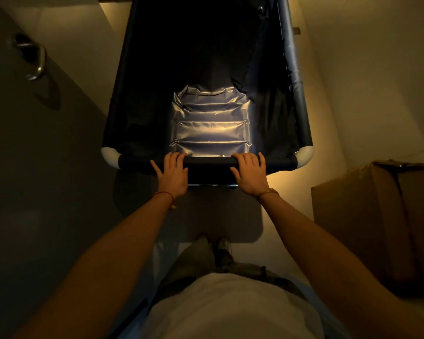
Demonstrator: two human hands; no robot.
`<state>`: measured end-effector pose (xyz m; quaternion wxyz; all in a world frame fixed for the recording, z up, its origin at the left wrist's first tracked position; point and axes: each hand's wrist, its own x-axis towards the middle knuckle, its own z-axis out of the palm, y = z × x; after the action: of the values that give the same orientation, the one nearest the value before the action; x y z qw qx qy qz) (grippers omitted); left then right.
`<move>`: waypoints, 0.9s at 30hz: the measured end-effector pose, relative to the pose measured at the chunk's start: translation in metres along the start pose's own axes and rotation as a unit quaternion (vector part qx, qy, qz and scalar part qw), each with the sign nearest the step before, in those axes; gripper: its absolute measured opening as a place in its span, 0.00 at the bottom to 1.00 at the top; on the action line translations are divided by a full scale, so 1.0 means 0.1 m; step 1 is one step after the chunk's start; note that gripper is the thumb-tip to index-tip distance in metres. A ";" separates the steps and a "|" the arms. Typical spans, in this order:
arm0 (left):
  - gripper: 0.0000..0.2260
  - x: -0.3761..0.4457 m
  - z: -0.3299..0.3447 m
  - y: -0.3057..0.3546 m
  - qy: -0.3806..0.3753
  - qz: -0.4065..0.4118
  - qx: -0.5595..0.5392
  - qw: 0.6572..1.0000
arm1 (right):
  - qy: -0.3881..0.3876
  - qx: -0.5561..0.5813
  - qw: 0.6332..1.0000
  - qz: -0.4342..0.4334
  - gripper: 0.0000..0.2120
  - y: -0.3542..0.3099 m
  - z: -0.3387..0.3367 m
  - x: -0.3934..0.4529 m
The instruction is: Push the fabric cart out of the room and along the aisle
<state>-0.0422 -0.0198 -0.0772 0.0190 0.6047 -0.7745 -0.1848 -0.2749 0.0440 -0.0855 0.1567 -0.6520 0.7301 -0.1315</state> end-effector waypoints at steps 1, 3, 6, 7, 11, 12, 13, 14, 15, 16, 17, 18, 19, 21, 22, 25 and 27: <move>0.21 0.03 -0.01 0.01 0.000 -0.001 -0.002 1.000 | 0.000 0.002 1.000 -0.001 0.17 0.01 0.00 0.03; 0.21 0.09 -0.02 0.01 0.000 0.001 -0.007 1.000 | 0.001 0.004 1.000 0.000 0.17 0.02 0.00 0.11; 0.21 0.21 -0.04 0.01 -0.005 0.004 -0.015 1.000 | 0.003 -0.004 1.000 -0.004 0.17 0.05 -0.01 0.22; 0.21 0.25 -0.05 0.01 -0.007 0.004 -0.017 1.000 | 0.002 -0.008 1.000 -0.005 0.17 0.06 -0.01 0.26; 0.22 0.45 -0.08 0.01 -0.016 0.007 -0.017 1.000 | -0.002 -0.015 1.000 -0.001 0.18 0.08 -0.05 0.45; 0.23 0.50 -0.09 0.02 -0.018 0.007 -0.017 1.000 | -0.001 -0.017 1.000 -0.003 0.18 0.09 -0.05 0.50; 0.23 0.56 -0.10 0.02 -0.019 0.007 -0.016 1.000 | 0.000 -0.020 1.000 -0.003 0.18 0.10 -0.07 0.56; 0.23 0.62 -0.11 0.03 -0.020 0.007 -0.016 1.000 | 0.001 -0.023 1.000 -0.002 0.18 0.11 -0.07 0.61; 0.23 0.69 -0.12 0.03 -0.021 0.008 -0.015 1.000 | 0.003 -0.026 1.000 -0.002 0.18 0.12 -0.08 0.68; 0.24 0.76 -0.13 0.03 -0.021 0.007 -0.016 1.000 | 0.005 -0.027 1.000 -0.003 0.18 0.13 -0.09 0.74; 0.24 0.83 -0.14 0.03 -0.019 0.008 -0.017 1.000 | 0.007 -0.027 1.000 -0.005 0.17 0.15 -0.09 0.81; 0.24 0.91 -0.15 0.03 -0.016 0.009 -0.016 1.000 | 0.009 -0.027 1.000 -0.005 0.17 0.16 -0.10 0.89; 0.25 0.98 -0.16 0.04 -0.013 0.011 -0.015 1.000 | 0.010 -0.026 1.000 -0.004 0.17 0.17 -0.10 0.97; 0.25 1.14 -0.18 0.04 -0.008 0.017 -0.014 1.000 | 0.015 -0.024 1.000 -0.002 0.17 0.20 -0.12 1.12; 0.25 1.24 -0.19 0.05 -0.005 0.017 -0.014 1.000 | 0.017 -0.024 1.000 -0.002 0.17 0.21 -0.13 1.22; 0.25 1.51 -0.24 0.08 -0.005 0.017 -0.016 1.000 | 0.014 -0.020 1.000 -0.001 0.16 0.26 -0.18 1.50; 0.25 1.74 -0.30 0.10 -0.011 0.017 -0.014 1.000 | 0.003 -0.010 1.000 0.004 0.16 0.29 -0.22 1.73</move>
<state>-0.0909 -0.1897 -0.0801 0.0224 0.5890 -0.7822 -0.2020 -0.3274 -0.1247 -0.0862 0.1488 -0.6503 0.7342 -0.1257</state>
